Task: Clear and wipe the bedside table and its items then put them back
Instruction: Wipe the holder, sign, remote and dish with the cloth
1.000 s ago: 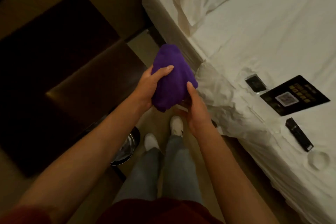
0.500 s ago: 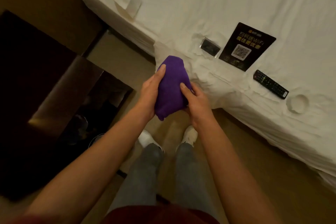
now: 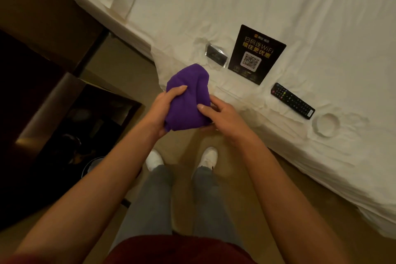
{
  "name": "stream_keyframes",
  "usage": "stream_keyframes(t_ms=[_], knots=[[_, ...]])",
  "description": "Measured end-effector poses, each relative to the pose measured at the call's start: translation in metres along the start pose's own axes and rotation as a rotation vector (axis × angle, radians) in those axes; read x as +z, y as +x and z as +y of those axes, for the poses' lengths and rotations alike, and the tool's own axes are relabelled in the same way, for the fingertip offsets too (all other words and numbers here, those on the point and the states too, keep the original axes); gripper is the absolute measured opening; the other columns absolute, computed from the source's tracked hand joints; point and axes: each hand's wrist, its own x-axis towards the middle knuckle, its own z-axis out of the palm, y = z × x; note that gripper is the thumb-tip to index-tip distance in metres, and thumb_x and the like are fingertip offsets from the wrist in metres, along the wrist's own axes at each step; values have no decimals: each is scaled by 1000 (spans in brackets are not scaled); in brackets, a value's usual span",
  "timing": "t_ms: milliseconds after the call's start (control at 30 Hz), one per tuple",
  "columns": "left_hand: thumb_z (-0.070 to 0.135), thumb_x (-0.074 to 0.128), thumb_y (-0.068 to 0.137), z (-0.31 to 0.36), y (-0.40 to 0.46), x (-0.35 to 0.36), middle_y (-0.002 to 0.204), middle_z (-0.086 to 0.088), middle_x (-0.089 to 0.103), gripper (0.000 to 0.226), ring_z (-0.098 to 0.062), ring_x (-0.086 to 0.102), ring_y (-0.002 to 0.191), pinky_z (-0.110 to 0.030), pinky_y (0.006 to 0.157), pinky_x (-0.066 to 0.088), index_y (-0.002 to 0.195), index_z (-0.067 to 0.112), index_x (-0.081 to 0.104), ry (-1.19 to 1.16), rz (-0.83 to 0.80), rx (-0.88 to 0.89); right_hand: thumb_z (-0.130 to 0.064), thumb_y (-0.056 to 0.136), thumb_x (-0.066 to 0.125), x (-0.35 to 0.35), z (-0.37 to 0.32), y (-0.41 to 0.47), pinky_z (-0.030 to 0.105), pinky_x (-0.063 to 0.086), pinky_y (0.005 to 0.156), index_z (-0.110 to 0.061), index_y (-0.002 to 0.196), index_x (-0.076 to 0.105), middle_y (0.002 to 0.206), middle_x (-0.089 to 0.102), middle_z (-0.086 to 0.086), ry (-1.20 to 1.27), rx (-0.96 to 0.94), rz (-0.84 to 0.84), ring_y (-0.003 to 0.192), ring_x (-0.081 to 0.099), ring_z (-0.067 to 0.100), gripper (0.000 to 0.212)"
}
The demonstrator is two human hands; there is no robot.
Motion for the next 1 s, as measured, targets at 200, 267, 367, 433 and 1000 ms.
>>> stream_keyframes(t_ms=[200,267,367,433,1000], knots=[[34,75,85,16,24,-19,108,-4,78,39,-25,74,104,-38,80,59,119,16,66,-57,130,-34,-31,100,63,-20,-29,47,32,62,84,-22,127,69,113,71,-6,-221,-74,322,100,70,11,29],[33,75,86,24,35,-26,104,-2,79,37,-22,76,98,-36,76,60,118,16,66,-30,143,-32,-29,97,64,-22,-41,71,35,56,97,-18,134,64,125,68,-1,-440,-126,422,111,64,12,39],[35,75,87,37,51,-34,101,0,79,38,-20,76,96,-32,70,60,119,16,65,19,129,-31,-26,94,65,-22,-65,110,36,49,104,-13,140,58,139,60,7,-704,-196,430,125,58,21,49],[41,75,87,46,60,-39,101,1,79,42,-19,76,97,-30,68,60,120,17,64,55,104,-21,-24,93,64,-19,-78,136,37,48,101,-10,138,57,138,59,10,-797,-191,425,126,57,27,47],[57,52,99,108,96,-62,120,0,74,52,-17,71,111,-31,89,59,131,16,60,113,-64,-49,-7,94,61,-13,-87,229,35,42,66,-10,107,73,100,69,13,-1391,261,432,90,68,35,17]])
